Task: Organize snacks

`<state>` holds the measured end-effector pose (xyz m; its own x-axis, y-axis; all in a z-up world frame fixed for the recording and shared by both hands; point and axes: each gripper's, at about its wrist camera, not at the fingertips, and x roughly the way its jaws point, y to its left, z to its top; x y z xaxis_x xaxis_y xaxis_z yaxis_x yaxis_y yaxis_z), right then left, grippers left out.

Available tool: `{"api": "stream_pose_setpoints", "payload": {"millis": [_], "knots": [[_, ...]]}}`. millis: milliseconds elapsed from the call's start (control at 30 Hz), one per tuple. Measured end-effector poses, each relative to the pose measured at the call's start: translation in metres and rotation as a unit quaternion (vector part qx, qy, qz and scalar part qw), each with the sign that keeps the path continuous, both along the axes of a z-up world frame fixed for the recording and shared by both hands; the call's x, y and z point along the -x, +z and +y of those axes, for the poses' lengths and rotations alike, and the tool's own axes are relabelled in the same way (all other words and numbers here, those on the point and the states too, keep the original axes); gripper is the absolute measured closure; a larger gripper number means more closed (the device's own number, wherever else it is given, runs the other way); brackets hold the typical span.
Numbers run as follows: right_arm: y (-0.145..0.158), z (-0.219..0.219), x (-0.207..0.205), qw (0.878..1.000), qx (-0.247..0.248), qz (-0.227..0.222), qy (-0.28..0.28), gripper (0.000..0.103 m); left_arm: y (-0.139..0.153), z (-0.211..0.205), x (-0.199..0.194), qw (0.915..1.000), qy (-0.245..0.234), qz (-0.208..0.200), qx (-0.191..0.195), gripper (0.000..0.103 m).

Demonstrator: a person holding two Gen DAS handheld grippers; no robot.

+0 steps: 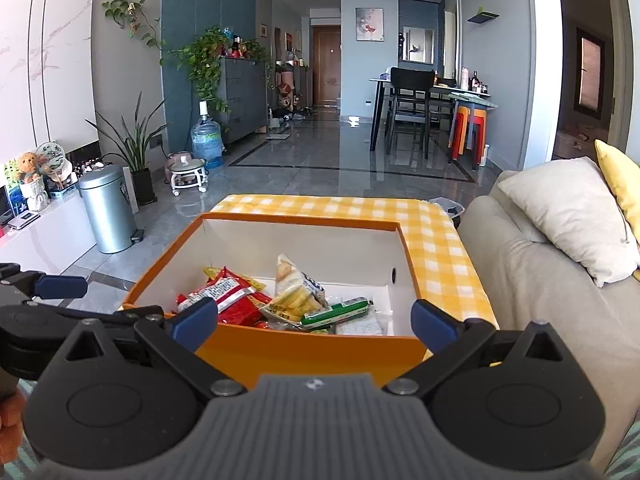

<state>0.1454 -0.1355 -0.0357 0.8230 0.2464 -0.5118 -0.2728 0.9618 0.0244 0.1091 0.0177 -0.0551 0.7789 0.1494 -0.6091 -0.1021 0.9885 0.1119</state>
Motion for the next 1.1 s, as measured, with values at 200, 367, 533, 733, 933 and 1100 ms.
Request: {"api": "stream_pose_setpoints", "payload": {"millis": [200,367,533,733,933,1100], "knots": [[-0.0044,0.0000,-0.0044,1.000,0.007,0.002,-0.001,0.004,-0.0029,-0.0018,-0.0036,1.0000,0.000,0.006,-0.006,0.005],[-0.0063,0.0015,-0.0048,1.000,0.009,0.005,0.003,0.004,-0.0042,-0.0008,-0.0064,0.9999,0.004,0.009,-0.006,0.005],[-0.0085,0.0029,-0.0063,1.000,0.009,0.019,0.005,0.004,-0.0044,0.0014,-0.0060,0.9999,0.008,0.012,-0.005,0.005],[-0.0079,0.0045,-0.0068,1.000,0.011,0.024,0.006,0.004,-0.0033,0.0019,-0.0058,0.9999,0.009,0.012,-0.005,0.005],[-0.0086,0.0034,-0.0065,1.000,0.011,0.029,0.005,0.004,-0.0012,0.0023,-0.0048,0.9999,0.009,0.009,-0.007,0.005],[-0.0087,0.0033,-0.0063,1.000,0.011,0.028,0.004,0.004,0.0020,0.0023,-0.0043,0.9999,0.011,0.006,-0.008,0.005]]}}
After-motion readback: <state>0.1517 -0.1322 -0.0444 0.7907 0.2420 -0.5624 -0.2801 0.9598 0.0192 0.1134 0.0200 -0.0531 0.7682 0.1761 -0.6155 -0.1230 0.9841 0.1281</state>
